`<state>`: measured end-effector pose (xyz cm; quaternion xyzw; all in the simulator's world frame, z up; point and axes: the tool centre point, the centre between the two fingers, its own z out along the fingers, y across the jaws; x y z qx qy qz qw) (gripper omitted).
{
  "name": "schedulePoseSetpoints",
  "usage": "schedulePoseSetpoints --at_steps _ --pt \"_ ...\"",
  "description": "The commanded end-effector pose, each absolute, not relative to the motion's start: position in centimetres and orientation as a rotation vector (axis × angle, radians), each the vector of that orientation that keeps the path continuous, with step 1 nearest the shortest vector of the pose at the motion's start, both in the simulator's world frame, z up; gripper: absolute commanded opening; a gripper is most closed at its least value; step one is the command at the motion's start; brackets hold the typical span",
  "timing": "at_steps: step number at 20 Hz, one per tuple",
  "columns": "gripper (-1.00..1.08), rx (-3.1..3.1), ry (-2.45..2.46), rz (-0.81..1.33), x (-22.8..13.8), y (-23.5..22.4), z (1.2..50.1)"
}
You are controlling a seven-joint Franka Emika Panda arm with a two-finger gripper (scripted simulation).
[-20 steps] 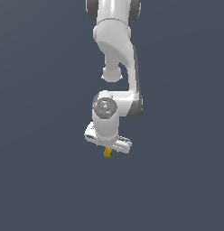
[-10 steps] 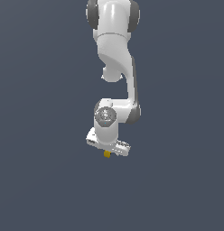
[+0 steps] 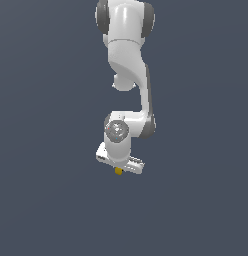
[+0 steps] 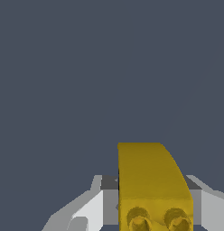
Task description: Pick up the object and move it to a goal position.
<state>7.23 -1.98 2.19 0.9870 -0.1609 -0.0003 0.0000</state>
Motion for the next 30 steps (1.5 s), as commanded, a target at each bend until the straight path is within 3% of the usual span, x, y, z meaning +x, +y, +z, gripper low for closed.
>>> schedulePoseSetpoints --at_steps 1,14,30 --pt "-1.00 3.101 -0.505 0.000 7.3 -2.0 2.2" --pt "-1.00 3.101 -0.505 0.000 7.4 -1.7 5.0" --pt "-1.00 3.100 -0.506 0.000 8.4 -0.1 21.5"
